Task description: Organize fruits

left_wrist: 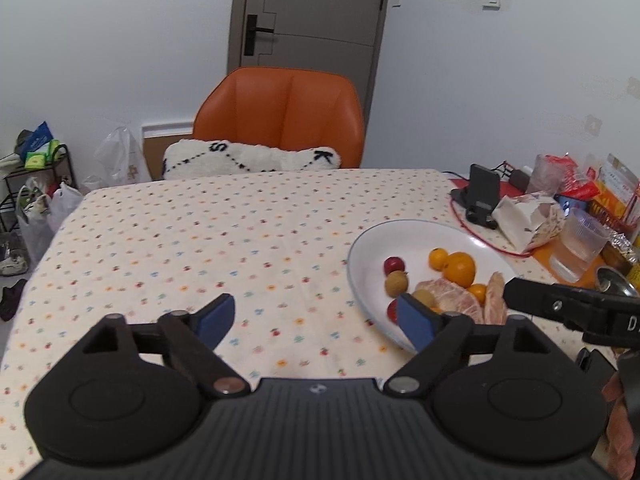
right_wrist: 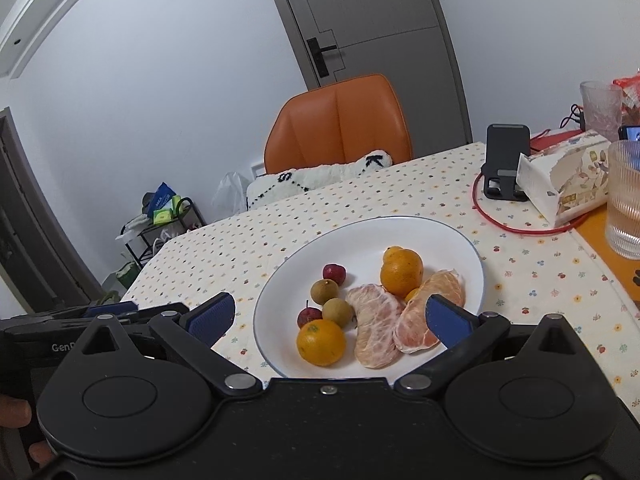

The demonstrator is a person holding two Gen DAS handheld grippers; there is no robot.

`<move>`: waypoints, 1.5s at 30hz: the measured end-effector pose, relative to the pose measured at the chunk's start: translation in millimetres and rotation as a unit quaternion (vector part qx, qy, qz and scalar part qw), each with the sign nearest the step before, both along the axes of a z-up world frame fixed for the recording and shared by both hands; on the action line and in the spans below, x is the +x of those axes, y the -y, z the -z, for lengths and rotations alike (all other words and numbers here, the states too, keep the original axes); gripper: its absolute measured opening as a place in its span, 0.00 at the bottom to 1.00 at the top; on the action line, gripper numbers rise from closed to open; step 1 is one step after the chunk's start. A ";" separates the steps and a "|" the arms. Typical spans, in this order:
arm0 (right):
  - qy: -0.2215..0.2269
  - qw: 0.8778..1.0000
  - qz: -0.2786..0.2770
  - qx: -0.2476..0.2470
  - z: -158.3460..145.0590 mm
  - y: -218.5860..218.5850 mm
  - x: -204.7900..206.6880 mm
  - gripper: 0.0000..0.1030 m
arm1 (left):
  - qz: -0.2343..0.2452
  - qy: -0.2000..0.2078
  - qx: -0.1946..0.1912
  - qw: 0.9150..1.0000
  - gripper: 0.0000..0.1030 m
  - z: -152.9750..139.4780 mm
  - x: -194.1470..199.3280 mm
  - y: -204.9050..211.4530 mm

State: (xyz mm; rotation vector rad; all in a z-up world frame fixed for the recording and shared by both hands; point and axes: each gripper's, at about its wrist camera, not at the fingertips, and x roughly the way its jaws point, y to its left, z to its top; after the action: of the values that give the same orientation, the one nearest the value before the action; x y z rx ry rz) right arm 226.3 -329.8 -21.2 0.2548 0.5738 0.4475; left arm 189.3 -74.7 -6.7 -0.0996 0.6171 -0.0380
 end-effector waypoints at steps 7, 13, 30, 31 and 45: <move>0.007 1.000 -0.006 -0.012 -5.6 -5.5 -8.9 1.00 | -0.023 -0.014 0.000 1.000 0.94 -1.6 -13.1 -12.2; 0.030 0.998 0.024 -0.047 -15.2 -4.1 -23.7 1.00 | -0.045 -0.021 0.006 0.999 0.97 -5.3 -22.2 -19.1; 0.023 0.998 0.022 -0.046 -33.6 5.4 -55.7 1.00 | -0.049 -0.008 0.017 0.999 0.99 -30.9 -62.9 -29.2; 0.022 0.998 0.020 -0.047 -33.3 5.6 -57.1 1.00 | -0.050 -0.009 0.021 0.998 0.99 -32.0 -65.4 -28.9; 0.018 0.998 0.002 -0.052 -36.9 4.3 -80.7 1.00 | -0.050 -0.019 0.027 0.998 0.99 -32.4 -87.2 -30.3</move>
State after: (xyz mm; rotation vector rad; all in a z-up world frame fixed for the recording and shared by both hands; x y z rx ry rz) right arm 145.5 -334.1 15.7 0.1488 0.5596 0.4157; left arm 102.1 -44.3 25.7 -0.0795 0.6498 0.0774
